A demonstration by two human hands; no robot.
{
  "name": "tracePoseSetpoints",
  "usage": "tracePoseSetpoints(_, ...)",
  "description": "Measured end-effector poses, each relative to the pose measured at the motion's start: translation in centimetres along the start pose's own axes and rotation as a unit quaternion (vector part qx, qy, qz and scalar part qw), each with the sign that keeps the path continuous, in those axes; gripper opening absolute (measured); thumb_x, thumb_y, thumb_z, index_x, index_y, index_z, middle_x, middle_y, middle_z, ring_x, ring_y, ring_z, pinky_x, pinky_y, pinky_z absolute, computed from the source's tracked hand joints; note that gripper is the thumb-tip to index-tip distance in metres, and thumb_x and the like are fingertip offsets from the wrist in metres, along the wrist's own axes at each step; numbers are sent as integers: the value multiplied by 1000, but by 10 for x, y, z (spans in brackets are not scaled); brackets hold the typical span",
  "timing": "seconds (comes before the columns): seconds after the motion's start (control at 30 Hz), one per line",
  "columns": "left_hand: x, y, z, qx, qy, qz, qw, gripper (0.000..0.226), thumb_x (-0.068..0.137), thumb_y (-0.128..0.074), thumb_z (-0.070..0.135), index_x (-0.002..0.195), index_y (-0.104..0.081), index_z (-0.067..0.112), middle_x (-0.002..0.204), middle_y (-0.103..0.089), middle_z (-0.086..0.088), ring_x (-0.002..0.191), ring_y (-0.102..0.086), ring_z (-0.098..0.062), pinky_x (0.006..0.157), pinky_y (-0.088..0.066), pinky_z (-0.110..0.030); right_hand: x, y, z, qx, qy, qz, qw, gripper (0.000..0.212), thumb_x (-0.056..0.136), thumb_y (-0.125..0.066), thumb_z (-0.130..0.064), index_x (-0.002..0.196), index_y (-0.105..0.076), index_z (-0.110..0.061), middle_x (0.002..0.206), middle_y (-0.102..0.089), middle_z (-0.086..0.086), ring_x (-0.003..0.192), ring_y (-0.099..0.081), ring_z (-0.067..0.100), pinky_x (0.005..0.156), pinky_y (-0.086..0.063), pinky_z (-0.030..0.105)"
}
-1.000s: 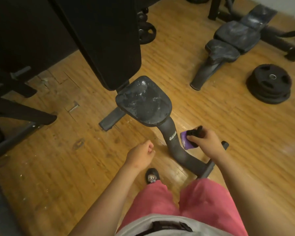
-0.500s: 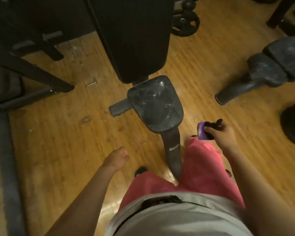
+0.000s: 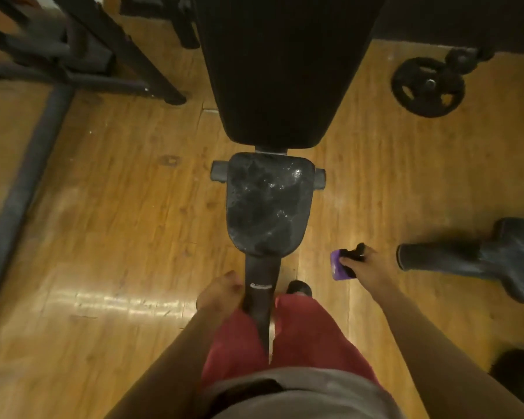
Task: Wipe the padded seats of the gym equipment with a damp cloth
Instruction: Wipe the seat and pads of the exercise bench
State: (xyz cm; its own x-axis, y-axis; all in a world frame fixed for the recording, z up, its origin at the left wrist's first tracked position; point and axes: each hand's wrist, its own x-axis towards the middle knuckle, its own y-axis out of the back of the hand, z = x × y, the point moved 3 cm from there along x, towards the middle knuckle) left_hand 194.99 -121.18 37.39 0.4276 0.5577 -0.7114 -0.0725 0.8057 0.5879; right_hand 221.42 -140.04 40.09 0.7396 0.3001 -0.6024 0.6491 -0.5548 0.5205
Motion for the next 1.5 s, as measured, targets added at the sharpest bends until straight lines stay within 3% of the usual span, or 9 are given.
tracePoseSetpoints(0.27, 4, 18, -27, 48, 15, 10, 999, 5, 92, -47, 23, 88, -49, 21, 96, -65, -7, 84, -58, -27, 79, -51, -36, 5, -38, 7, 5, -42, -27, 999, 19, 82, -72, -14, 92, -58, -6, 85, -61, 8, 81, -58, 23, 72, -42, 30)
tracePoseSetpoints(0.67, 60, 38, -40, 123, -22, -38, 991, 22, 94, -47, 28, 109, -60, 18, 110, -65, -5, 97, -60, -26, 86, -51, -37, -27, -111, 63, 157, -178, 17, 971, 13, 82, -70, -3, 85, -59, -9, 100, -65, 23, 92, -62, 35, 91, -51, 53)
tracePoseSetpoints(0.83, 90, 34, -8, 12, -3, 19, 1000, 25, 95, -49, 23, 117, -53, 12, 111, -62, -9, 90, -56, -24, 73, -46, -32, 5, -109, 41, 144, -116, -8, 983, 14, 84, -69, -6, 93, -59, -6, 96, -64, 17, 96, -63, 36, 90, -52, 48)
tracePoseSetpoints(0.97, 122, 24, 33, -39, -49, 85, 994, 33, 95, -50, 20, 128, -47, 13, 125, -55, -9, 103, -57, -27, 77, -44, -30, 55, -103, 15, 142, -36, -22, 989, 26, 87, -65, -4, 112, -58, 1, 104, -63, 15, 94, -60, 22, 69, -47, 17)
tracePoseSetpoints(1.07, 145, 20, 57, -43, -73, 205, 975, 40, 94, -54, 18, 132, -44, 10, 134, -44, -10, 108, -54, -28, 78, -41, -30, 95, -101, -8, 161, 12, -10, 987, 35, 87, -65, 1, 120, -53, -1, 111, -59, 10, 102, -57, 20, 69, -45, 10)
tracePoseSetpoints(1.17, 167, 13, 55, -118, 13, 330, 937, 41, 90, -56, 18, 127, -44, 5, 130, -44, -16, 109, -52, -35, 87, -43, -42, 137, -97, -22, 192, 41, 19, 980, 35, 86, -62, 6, 119, -55, 0, 109, -59, 9, 102, -56, 21, 76, -46, 15)
tracePoseSetpoints(1.27, 186, -1, 46, -130, 124, 354, 918, 54, 89, -60, 33, 131, -41, 5, 132, -45, -16, 122, -43, -36, 102, -32, -45, 172, -90, -31, 208, 68, 35, 975, 30, 86, -62, 5, 114, -59, -4, 109, -62, 9, 101, -60, 21, 80, -48, 19)
tracePoseSetpoints(1.33, 193, -7, 49, -77, 79, 369, 923, 61, 86, -64, 41, 129, -42, 4, 132, -44, -16, 124, -41, -35, 105, -32, -46, 190, -88, -33, 214, 82, 37, 973, 29, 86, -62, 4, 113, -59, -5, 109, -63, 8, 99, -60, 18, 78, -48, 15)
tracePoseSetpoints(1.5, 194, -28, 74, 41, -204, 345, 915, 41, 86, -66, 24, 122, -52, 8, 130, -49, -7, 123, -45, -24, 104, -39, -42, 224, -92, -26, 239, 95, 55, 965, 27, 88, -63, -2, 113, -59, -8, 109, -64, 6, 100, -61, 17, 80, -47, 17)
